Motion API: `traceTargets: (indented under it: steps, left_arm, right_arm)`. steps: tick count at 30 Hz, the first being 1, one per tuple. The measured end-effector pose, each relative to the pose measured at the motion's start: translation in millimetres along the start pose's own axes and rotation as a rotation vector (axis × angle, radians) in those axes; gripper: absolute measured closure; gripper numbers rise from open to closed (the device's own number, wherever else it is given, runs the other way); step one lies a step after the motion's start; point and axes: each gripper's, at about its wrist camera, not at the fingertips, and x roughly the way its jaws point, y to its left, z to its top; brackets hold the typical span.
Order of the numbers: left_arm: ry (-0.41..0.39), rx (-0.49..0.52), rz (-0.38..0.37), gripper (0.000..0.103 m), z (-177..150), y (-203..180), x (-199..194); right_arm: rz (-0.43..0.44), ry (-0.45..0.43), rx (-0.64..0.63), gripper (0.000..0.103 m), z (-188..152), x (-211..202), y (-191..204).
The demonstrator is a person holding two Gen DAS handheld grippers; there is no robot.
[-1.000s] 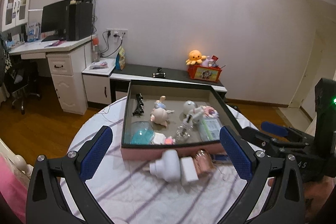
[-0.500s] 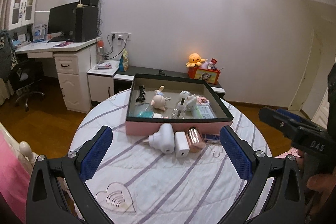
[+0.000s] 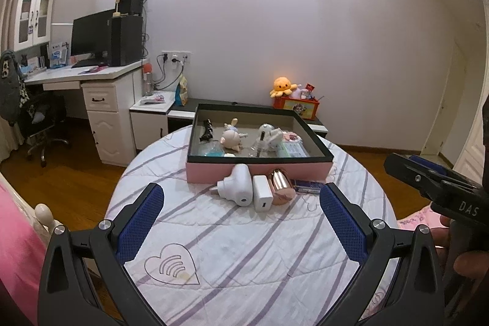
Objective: Organize rigid objects
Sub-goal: 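Withdraw both open tools back toward the items beside the box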
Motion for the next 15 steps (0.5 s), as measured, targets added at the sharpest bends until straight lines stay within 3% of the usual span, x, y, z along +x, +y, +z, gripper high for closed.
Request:
traceTargets:
  steps: [15]
  left_arm:
    - [0.030, -0.023, -0.004, 0.000, -8.0, 4.8, 11.5]
  right_arm:
    - [-0.010, 0.036, -0.010, 0.011, -5.0, 12.7, 2.2]
